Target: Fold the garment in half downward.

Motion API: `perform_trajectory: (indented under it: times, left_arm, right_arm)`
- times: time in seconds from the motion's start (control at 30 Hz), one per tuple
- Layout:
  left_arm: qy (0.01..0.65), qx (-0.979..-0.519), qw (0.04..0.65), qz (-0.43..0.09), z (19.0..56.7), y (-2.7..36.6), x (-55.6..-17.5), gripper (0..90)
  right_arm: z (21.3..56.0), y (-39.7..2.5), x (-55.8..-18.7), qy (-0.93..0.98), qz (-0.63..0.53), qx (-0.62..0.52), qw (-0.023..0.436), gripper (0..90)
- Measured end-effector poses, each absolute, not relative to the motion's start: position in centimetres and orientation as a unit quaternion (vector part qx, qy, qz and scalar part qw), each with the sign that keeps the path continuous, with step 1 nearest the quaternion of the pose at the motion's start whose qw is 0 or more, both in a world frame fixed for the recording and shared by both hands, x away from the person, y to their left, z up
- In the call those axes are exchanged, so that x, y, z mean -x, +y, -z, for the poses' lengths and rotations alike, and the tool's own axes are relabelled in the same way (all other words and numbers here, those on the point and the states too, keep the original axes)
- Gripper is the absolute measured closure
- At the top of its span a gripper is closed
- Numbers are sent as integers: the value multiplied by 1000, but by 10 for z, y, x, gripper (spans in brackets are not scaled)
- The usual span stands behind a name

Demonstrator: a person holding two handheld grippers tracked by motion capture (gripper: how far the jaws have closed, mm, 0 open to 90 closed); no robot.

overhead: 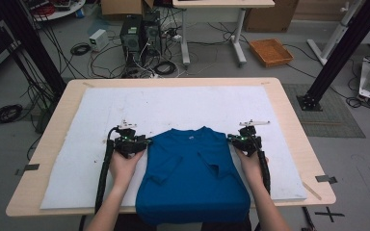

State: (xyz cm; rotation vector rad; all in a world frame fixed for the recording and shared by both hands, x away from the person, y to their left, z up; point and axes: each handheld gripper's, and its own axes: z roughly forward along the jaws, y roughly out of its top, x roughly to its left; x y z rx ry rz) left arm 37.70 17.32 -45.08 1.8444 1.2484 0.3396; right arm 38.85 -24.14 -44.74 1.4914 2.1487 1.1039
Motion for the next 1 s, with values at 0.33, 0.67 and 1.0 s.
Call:
perform_trajectory:
  times: [0.33,0.67,1.0]
  left_arm:
    - [485,-751,428,-132,446,161,-390,488]
    - [492,-759,399,-152,449,157,-393,697]
    - [469,-764,421,-140,441,148,-407,547]
  right_arm:
    - [445,-233,-400,752,-414,-498,118,750]
    - [447,-244,-404,751,-385,-518,138,873]
    - [434,-232,-413,757,-408,-486,153,713]
